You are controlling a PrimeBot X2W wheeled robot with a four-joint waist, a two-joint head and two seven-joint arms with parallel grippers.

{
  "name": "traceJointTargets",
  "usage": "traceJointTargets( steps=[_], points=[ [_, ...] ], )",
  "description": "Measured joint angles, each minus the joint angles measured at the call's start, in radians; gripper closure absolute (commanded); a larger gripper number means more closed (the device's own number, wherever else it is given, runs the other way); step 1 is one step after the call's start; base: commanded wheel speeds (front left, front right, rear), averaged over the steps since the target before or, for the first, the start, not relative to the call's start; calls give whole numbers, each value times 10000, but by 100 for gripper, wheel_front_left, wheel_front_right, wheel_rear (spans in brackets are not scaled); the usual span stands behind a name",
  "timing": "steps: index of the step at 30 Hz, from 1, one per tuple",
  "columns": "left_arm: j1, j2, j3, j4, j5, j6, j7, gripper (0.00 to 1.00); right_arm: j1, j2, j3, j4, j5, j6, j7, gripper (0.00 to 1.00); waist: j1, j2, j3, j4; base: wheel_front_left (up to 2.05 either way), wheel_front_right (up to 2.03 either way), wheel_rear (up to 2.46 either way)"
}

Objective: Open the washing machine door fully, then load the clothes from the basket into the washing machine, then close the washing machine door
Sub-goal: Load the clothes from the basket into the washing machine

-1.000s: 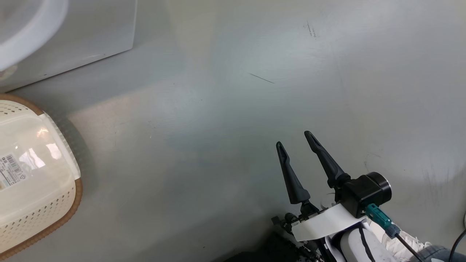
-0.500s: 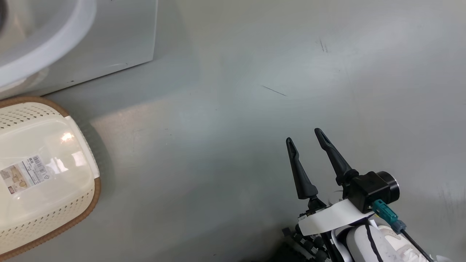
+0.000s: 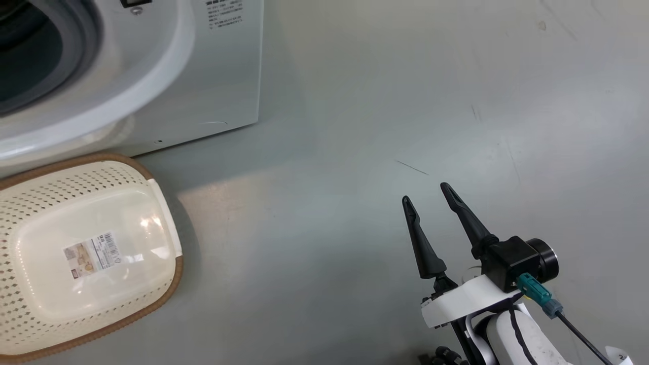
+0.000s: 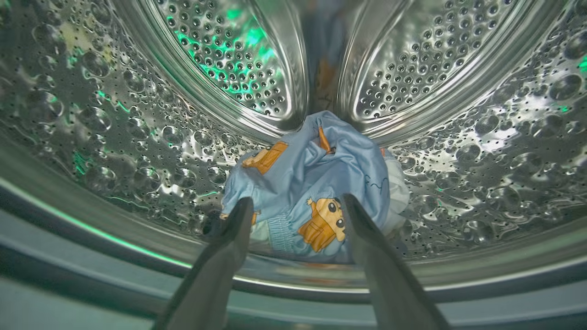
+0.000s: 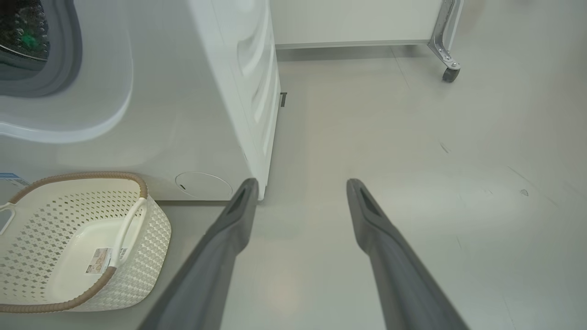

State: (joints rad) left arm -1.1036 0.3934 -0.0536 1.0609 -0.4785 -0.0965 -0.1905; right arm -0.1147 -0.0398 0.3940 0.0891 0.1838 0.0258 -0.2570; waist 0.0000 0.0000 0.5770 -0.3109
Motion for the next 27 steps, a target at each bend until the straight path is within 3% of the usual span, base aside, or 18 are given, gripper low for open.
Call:
traceJointTargets(
  steps=[20, 27],
  points=[
    [2544, -2228, 360, -284, -882, -234, -616, 0, 128, -42, -690, 533, 4, 347, -2, 0, 0, 0, -2334, 1233, 0, 0, 0],
    [4359, -2596, 182, -932, -821, -265, -614, 0, 699, -42, -1041, 729, 21, 435, -2, 0, 0, 0, -3274, 1650, 0, 0, 0]
  ],
)
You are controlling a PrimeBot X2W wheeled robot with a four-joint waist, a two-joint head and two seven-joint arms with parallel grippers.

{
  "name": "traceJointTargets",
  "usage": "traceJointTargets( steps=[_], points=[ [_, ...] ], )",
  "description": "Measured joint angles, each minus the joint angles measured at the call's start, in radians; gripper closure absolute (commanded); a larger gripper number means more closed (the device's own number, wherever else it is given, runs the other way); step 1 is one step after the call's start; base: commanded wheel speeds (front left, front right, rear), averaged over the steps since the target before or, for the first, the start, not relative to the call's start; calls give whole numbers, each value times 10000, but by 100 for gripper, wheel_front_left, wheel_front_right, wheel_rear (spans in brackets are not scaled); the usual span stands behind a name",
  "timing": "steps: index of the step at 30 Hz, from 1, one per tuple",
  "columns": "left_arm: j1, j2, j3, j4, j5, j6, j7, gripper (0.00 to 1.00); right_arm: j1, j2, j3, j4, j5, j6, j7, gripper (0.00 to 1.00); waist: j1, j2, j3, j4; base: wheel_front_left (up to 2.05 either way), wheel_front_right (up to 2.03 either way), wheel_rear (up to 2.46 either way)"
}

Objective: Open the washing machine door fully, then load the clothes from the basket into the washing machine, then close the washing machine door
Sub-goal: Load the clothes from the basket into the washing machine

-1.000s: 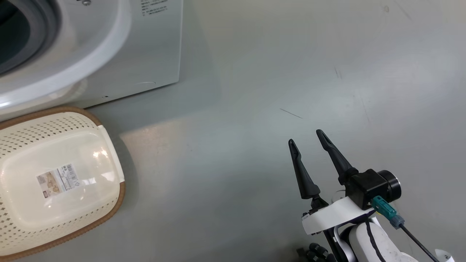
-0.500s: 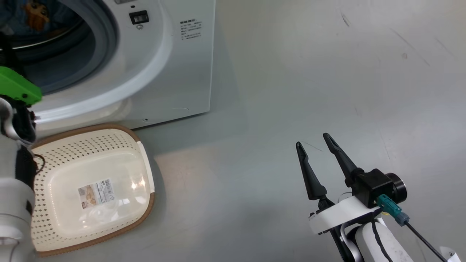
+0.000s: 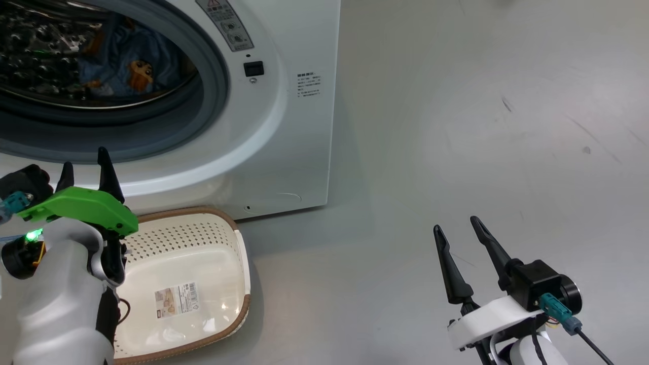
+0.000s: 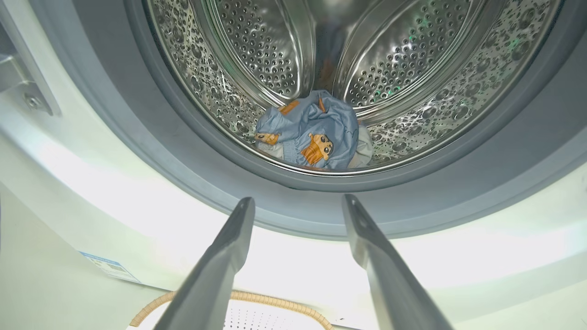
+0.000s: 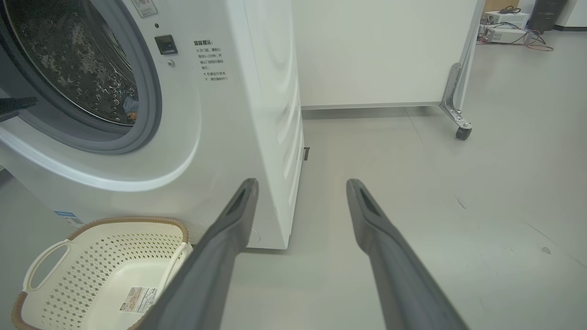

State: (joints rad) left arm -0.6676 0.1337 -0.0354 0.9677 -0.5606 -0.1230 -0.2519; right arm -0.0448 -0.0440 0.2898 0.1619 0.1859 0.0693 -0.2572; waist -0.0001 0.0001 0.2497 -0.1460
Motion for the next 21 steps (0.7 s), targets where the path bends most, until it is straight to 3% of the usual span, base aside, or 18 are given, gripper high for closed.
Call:
traceJointTargets(
  steps=[11, 21],
  points=[
    [2406, -242, 29, -2151, 625, -12, 0, 0, 775, 4, -303, 52, -15, 121, 2, 0, 0, 0, -1218, 784, 0, 0, 0],
    [4671, -372, 330, -3478, 1126, -8, 0, 0, 1270, 8, -541, 79, -17, 265, 2, 0, 0, 0, -2047, 1038, 0, 0, 0]
  ],
)
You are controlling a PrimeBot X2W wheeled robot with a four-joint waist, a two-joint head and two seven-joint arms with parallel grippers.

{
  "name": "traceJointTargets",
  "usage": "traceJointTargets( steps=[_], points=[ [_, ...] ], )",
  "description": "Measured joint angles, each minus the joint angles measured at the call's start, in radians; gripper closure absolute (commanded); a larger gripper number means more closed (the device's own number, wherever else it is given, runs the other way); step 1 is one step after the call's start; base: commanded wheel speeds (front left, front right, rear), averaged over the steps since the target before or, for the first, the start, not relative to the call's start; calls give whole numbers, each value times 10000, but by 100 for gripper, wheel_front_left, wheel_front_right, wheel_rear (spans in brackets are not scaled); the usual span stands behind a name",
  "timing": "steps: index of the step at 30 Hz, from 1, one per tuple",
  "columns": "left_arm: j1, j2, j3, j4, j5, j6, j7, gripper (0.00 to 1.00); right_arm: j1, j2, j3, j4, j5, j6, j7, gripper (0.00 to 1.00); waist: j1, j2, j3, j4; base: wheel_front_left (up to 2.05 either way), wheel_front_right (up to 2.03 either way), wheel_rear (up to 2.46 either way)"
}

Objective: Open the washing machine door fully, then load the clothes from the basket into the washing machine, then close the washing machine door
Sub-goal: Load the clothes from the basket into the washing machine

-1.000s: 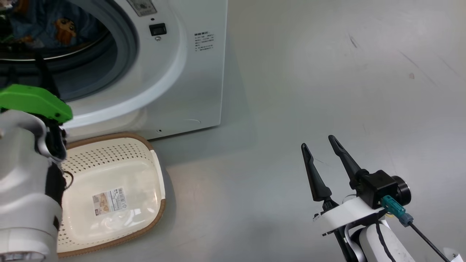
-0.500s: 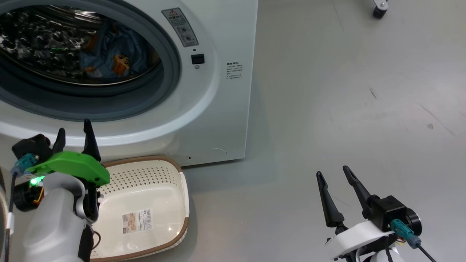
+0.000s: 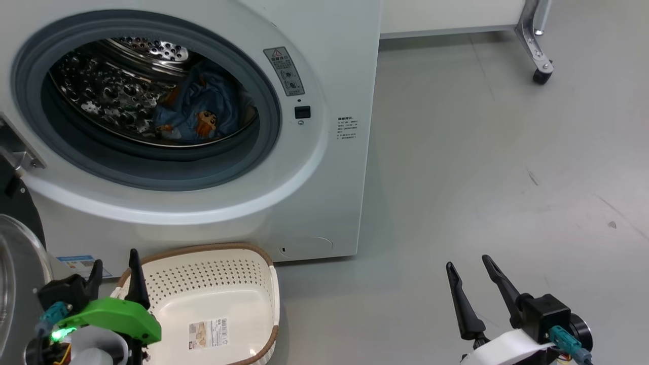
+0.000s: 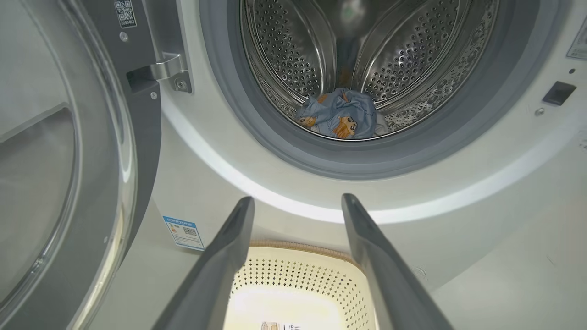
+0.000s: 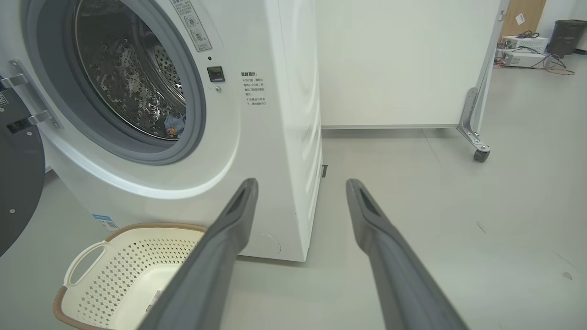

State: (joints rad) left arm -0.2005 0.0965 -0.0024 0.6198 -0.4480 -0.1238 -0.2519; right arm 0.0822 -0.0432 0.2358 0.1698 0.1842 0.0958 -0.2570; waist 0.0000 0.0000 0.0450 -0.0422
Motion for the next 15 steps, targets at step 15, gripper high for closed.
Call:
traceJointTargets(
  steps=[15],
  points=[
    [2450, -416, 332, -2194, 594, 380, 0, 0, 330, -261, -115, -90, -207, 167, 0, 0, 0, 0, -707, 508, 0, 0, 0]
  ],
)
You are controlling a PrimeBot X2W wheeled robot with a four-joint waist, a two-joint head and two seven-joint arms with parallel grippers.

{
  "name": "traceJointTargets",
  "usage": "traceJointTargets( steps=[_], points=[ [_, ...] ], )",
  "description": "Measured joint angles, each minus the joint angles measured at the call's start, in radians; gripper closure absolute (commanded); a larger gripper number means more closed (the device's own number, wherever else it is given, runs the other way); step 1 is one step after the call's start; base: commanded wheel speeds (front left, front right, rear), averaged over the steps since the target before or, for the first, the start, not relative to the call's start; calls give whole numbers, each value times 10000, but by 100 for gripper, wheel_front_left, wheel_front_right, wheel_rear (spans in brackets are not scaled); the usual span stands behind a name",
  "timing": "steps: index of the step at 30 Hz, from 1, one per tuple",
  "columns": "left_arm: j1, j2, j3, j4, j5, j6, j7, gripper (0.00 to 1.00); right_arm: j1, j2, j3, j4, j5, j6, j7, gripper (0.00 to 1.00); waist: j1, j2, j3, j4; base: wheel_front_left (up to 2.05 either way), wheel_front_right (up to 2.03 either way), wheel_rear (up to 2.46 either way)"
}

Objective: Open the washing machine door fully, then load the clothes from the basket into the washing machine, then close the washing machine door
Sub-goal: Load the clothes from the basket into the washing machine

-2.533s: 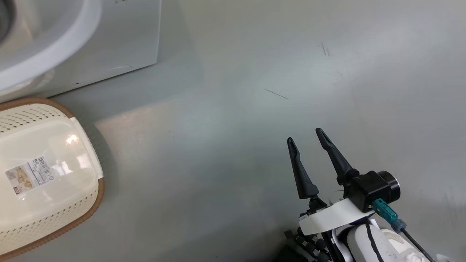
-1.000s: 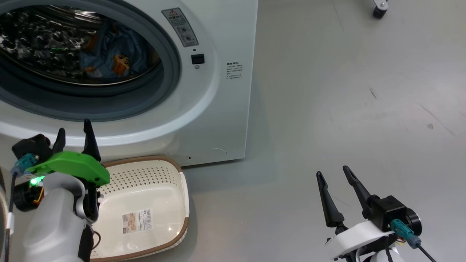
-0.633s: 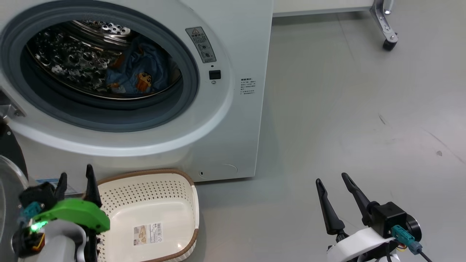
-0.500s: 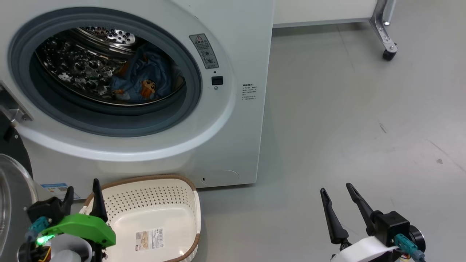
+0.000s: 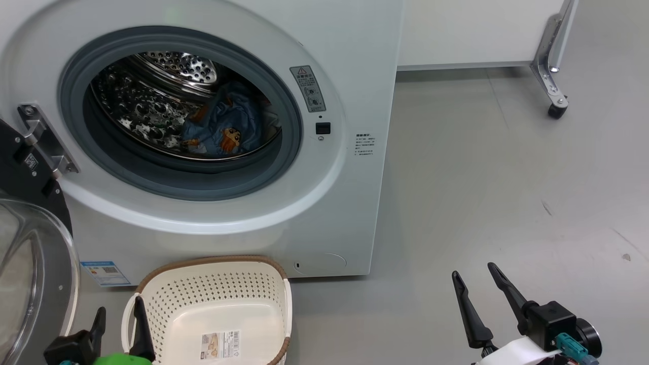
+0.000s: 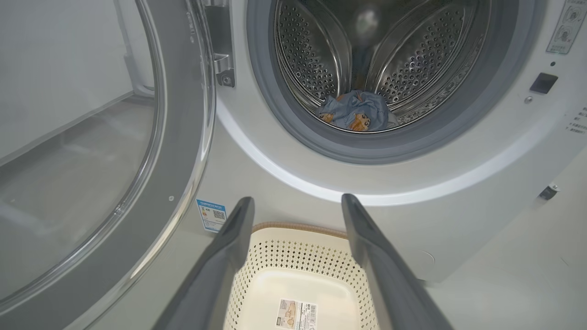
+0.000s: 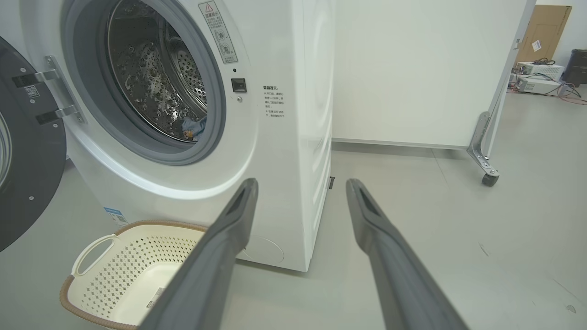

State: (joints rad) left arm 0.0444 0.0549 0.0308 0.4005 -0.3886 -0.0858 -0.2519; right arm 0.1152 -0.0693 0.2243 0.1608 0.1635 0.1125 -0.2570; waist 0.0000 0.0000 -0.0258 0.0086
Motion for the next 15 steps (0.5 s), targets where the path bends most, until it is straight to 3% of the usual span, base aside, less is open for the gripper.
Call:
traceJointTargets(
  steps=[15],
  points=[
    [1732, -44, 326, -2130, 190, 121, 0, 0, 248, -188, -437, -311, -73, 4, 0, 0, 0, 0, -215, 267, 0, 0, 0]
  ],
)
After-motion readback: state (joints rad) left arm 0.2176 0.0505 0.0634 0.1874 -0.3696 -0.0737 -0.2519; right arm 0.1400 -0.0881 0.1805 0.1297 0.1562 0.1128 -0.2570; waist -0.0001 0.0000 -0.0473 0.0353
